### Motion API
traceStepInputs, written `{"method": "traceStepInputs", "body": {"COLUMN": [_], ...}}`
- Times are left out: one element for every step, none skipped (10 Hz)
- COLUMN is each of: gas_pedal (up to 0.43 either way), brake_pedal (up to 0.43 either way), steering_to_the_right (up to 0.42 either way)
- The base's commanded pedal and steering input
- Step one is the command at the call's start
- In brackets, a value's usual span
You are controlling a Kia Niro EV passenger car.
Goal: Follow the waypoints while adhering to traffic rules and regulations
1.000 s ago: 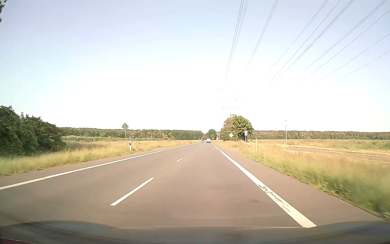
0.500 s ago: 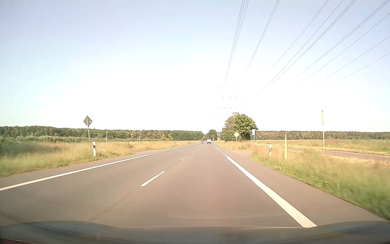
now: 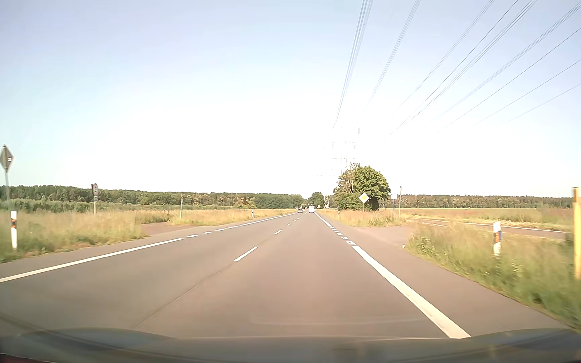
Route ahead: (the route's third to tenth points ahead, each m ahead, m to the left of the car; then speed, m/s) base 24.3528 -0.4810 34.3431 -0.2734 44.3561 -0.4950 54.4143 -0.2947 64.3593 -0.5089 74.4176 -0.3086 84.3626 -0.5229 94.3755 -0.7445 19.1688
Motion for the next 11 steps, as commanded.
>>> {"method": "traceStepInputs", "body": {"gas_pedal": [0.169,0.169,0.169,0.169,0.169,0.169,0.169,0.169,0.169,0.169,0.169], "brake_pedal": [0.03,0.03,0.03,0.03,0.024,0.03,0.03,0.03,0.03,0.03,0.03], "steering_to_the_right": [0.0,0.001,0.0,0.001,0.0,0.001,0.001,0.0,0.0,0.0,0.0]}}
